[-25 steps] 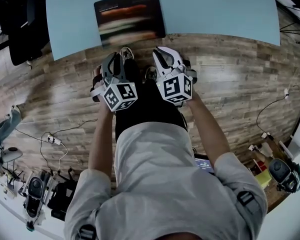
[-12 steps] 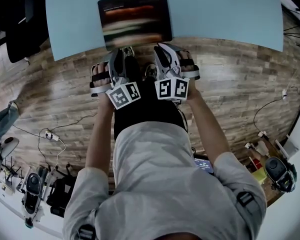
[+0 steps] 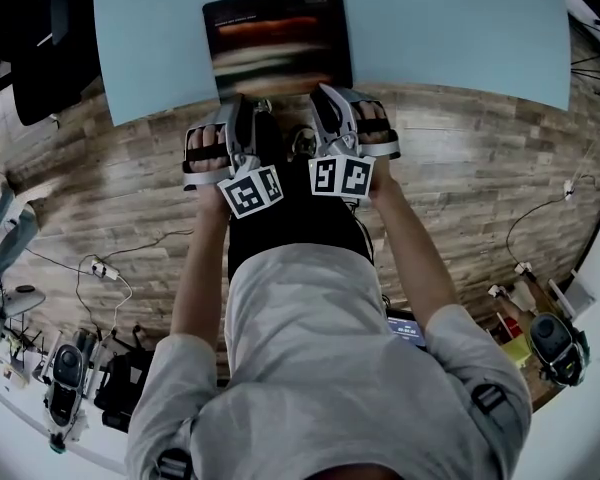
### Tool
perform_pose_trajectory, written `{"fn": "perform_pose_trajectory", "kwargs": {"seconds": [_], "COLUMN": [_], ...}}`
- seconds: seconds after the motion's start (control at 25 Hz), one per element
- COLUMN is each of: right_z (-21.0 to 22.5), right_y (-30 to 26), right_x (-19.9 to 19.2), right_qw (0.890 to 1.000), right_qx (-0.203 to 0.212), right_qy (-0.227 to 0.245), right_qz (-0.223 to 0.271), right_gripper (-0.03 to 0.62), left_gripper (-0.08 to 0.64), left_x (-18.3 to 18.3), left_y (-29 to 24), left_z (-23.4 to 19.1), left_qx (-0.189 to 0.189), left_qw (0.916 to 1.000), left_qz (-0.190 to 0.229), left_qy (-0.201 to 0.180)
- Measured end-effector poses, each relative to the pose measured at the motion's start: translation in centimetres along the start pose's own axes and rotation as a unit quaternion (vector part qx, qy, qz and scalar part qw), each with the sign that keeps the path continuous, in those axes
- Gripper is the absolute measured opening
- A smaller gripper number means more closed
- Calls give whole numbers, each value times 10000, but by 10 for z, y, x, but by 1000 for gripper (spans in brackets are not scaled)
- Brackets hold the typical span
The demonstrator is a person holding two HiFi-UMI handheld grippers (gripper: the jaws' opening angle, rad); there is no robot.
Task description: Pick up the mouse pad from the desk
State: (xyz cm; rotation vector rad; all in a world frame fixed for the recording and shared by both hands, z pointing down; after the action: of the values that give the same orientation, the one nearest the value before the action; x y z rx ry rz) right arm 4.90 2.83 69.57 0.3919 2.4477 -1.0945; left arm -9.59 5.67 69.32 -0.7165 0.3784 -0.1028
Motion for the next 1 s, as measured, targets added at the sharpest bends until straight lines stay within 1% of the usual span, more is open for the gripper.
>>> {"fn": "perform_pose_trajectory", "kwargs": {"seconds": [0.24,0.36,0.48,0.68,0.76,0.84,0.92,1.0], "right_z": [1,1,2,12,15,18,22,25], "right_y": [-7,-6,-3,-2,-2,0,1,0], "right_x": [2,3,5,9,11,12,12,13], "right_qw": [10000,10000,9999,9992,9985,9976,9963,9953], "right_qx": [7,-4,-60,-113,-70,-10,56,94], "right_qy": [49,52,-96,-385,-529,-689,-846,-960], "right_qz": [-52,-53,-7,59,74,92,101,106], "right_gripper": [109,102,65,48,43,41,40,37], "left_gripper": [149,127,94,54,43,41,40,40], "left_x": [-1,3,6,8,8,8,7,6], "left_y": [-8,-9,-7,-7,-7,-8,-9,-10], "left_z": [-7,-11,-12,-17,-19,-21,-24,-29], "left_qx": [-113,-158,-251,-302,-370,-519,-705,-844], "left_qw": [9998,9996,9991,9983,9975,9951,9902,9861], "left_qz": [116,230,299,358,363,364,386,394], "left_qy": [119,94,159,335,480,753,1142,1378]}}
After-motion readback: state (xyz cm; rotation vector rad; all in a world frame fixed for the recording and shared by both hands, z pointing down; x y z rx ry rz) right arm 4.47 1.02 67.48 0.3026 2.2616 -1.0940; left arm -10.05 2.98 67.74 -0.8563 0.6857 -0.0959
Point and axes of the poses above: the fingertips, and each gripper's own axes: y backward along the fingers, z to its right, x out of its top, the point moved 8 cm from there along y, backward along the fingers
